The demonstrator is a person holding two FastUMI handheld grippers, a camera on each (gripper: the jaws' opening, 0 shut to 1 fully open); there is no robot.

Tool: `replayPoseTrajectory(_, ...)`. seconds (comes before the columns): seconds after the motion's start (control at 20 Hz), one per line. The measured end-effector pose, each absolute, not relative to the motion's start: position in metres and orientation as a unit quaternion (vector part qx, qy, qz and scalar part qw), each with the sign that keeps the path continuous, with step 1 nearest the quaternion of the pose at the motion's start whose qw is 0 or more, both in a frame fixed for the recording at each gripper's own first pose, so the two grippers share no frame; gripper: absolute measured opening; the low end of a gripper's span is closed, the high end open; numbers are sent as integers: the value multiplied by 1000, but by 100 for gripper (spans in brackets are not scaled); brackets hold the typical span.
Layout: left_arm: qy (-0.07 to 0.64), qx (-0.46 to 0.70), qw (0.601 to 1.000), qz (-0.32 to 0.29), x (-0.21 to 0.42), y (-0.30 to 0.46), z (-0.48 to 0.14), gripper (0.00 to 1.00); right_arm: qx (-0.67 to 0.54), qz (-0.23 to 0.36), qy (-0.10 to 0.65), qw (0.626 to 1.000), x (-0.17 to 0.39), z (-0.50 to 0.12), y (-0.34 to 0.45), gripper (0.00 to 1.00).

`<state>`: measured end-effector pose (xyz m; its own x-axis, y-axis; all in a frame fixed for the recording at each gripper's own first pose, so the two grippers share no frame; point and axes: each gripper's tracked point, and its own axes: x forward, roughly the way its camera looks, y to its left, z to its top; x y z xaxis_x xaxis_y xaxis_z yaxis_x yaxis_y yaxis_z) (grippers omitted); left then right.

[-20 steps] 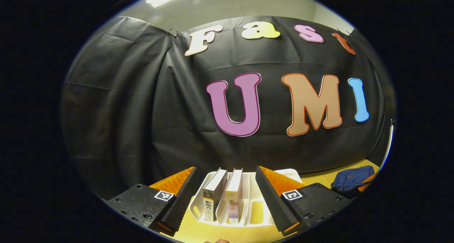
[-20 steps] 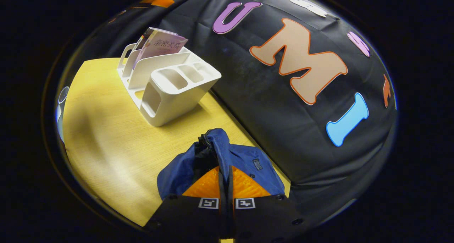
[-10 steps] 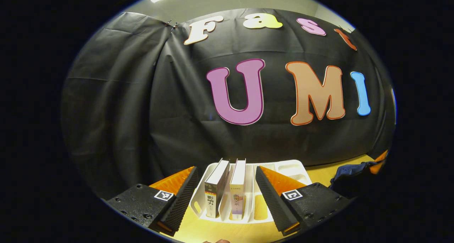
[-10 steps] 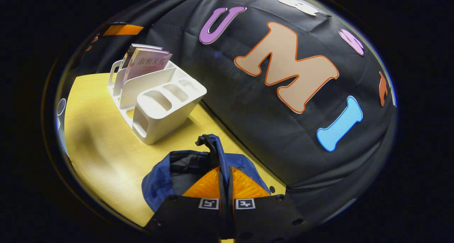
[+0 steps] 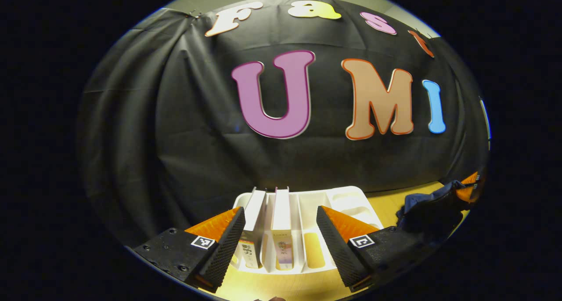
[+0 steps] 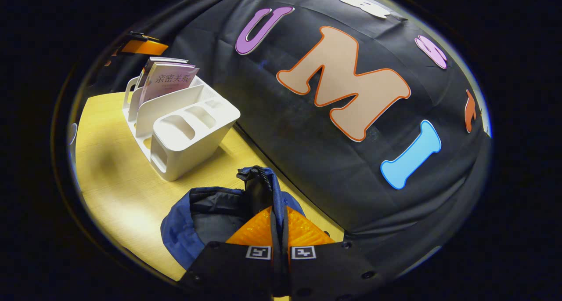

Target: Open the schoolbag, grab two books from the bookshelf and put them into the schoolbag.

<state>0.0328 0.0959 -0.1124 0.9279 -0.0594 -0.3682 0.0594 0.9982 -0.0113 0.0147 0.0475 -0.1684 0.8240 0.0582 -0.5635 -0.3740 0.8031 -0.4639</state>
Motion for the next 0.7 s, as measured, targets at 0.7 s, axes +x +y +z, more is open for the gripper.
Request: replayPoseTrajectory(0.7, 325, 20, 942, -83, 90, 95, -157, 95, -287, 114, 275, 911, 9, -173, 42, 3)
